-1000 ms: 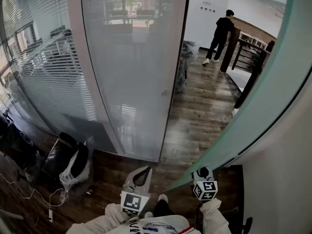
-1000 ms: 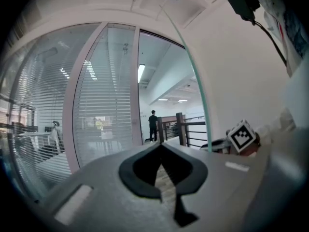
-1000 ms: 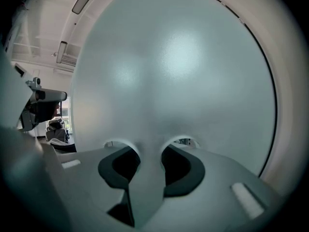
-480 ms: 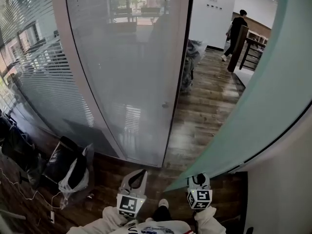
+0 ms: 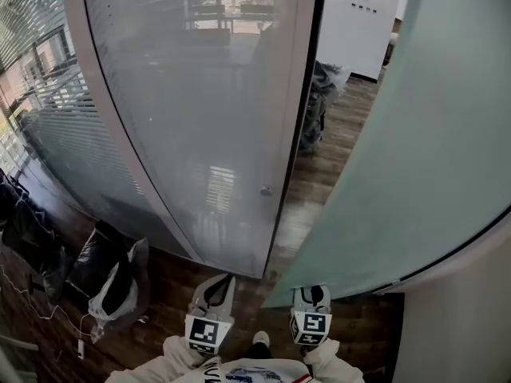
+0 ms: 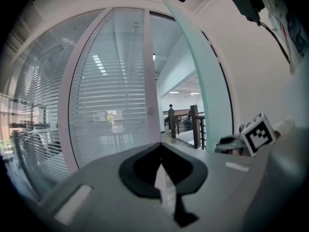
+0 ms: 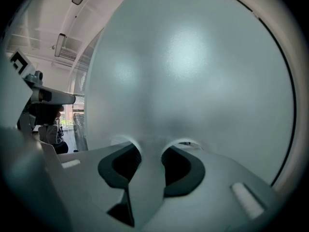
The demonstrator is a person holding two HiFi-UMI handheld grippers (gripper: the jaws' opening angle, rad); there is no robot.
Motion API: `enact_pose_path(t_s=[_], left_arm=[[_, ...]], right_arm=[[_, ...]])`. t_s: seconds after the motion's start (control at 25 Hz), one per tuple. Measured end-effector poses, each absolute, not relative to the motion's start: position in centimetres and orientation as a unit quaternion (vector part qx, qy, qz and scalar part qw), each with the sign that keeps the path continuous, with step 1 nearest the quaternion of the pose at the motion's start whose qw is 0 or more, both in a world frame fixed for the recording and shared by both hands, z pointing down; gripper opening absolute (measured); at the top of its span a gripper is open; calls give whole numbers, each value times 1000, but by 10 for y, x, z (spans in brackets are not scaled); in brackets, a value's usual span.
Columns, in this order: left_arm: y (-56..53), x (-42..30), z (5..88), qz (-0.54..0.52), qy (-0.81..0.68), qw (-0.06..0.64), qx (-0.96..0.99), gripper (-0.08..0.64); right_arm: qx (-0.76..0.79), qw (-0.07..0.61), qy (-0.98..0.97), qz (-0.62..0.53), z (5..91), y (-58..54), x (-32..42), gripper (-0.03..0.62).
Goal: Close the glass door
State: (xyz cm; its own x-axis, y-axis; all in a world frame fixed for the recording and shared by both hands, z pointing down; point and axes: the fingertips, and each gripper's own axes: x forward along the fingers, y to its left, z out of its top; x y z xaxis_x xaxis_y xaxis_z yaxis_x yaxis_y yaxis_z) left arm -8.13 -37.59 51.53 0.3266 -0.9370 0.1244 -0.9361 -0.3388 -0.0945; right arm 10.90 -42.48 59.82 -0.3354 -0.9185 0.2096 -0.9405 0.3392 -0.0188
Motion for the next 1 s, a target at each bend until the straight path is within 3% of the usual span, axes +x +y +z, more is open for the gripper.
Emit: enact_pose_path(t_s=[1.0], left_arm=[[-479,-96,541,-96,597,-19,-796,3]], right_arm=[[585,94,-802,79,603,-535,95,130]])
